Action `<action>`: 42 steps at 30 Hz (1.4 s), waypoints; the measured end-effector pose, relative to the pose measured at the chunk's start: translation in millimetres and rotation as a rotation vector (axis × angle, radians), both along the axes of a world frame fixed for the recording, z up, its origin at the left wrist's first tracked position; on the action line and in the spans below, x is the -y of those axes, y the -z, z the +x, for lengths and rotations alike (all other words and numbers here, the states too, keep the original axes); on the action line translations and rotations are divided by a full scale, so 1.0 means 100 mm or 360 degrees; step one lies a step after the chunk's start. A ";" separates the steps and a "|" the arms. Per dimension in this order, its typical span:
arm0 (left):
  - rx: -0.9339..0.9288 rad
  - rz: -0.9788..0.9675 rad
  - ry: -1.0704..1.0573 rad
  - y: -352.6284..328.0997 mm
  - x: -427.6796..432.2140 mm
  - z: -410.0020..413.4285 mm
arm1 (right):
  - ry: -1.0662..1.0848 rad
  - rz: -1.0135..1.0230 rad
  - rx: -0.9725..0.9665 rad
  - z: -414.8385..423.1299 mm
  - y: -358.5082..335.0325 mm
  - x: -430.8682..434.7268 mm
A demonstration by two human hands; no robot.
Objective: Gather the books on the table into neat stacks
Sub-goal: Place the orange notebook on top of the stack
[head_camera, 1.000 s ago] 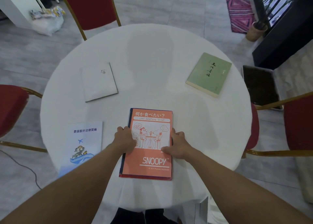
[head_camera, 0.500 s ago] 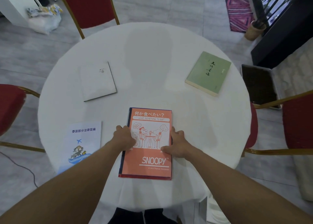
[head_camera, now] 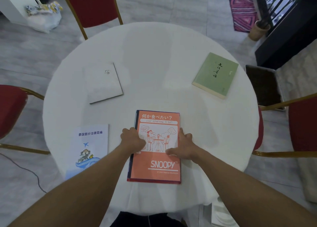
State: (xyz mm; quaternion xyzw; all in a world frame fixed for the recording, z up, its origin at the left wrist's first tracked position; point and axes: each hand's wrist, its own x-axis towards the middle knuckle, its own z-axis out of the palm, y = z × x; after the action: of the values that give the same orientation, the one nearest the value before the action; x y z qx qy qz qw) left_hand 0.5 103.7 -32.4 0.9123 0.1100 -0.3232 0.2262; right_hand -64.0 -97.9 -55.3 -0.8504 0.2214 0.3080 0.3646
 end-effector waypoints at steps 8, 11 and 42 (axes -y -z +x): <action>-0.0191 -0.0697 -0.0800 0.00 0.01 0.00 | 0.0274 0.0001 0.0124 -0.06 0.10 -0.06; -0.0260 -0.0787 -0.0808 -0.06 0.04 0.03 | 0.0308 0.0026 0.0121 -0.08 0.10 -0.05; 0.0012 0.0257 0.0477 0.04 0.03 0.22 | 0.0194 0.0057 -0.0044 0.03 -0.05 -0.01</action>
State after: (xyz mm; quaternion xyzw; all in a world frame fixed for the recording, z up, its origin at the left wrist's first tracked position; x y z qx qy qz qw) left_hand 22.2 100.3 -36.1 0.9349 -0.0025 -0.3399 0.1018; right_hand -61.3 -96.8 -50.3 -0.8243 0.2722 0.3010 0.3947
